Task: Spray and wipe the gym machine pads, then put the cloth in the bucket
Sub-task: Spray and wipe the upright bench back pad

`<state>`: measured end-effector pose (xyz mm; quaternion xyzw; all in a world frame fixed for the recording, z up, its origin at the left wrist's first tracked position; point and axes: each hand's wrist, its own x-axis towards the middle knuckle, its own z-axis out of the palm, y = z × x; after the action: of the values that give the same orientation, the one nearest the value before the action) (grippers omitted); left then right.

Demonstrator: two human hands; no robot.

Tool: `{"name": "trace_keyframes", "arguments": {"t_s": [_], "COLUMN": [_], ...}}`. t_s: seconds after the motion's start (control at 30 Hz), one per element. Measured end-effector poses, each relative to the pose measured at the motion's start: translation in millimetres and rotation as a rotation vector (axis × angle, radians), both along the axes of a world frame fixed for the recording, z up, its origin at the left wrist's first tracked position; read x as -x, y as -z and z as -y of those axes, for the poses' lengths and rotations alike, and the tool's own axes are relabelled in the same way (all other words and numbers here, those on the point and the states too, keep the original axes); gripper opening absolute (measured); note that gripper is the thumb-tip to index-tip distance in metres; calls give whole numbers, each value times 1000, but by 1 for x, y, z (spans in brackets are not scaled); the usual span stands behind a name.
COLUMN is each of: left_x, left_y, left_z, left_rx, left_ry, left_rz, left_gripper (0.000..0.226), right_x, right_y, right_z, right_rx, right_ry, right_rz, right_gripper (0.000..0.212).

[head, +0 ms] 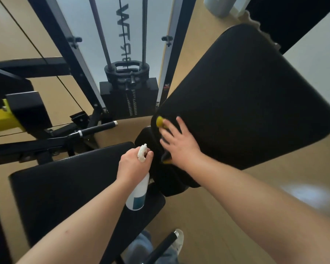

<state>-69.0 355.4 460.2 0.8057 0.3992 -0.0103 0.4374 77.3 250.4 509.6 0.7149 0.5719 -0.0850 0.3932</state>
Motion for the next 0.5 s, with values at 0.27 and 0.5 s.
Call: {"name": "trace_keyframes", "arguments": {"t_s": [0.27, 0.5], "left_x": [-3, 9], "left_y": [-11, 2], "left_z": [27, 12], "left_rx": [105, 79], "left_ry": [-74, -70], "left_rz": [47, 36], "left_gripper": [26, 21], "right_x": [52, 13], "right_y": [-1, 10], "right_z": [97, 6], "right_rx": [146, 26], "right_ry": [-75, -55], "right_rz": [-96, 11], "right_gripper": [71, 71]}}
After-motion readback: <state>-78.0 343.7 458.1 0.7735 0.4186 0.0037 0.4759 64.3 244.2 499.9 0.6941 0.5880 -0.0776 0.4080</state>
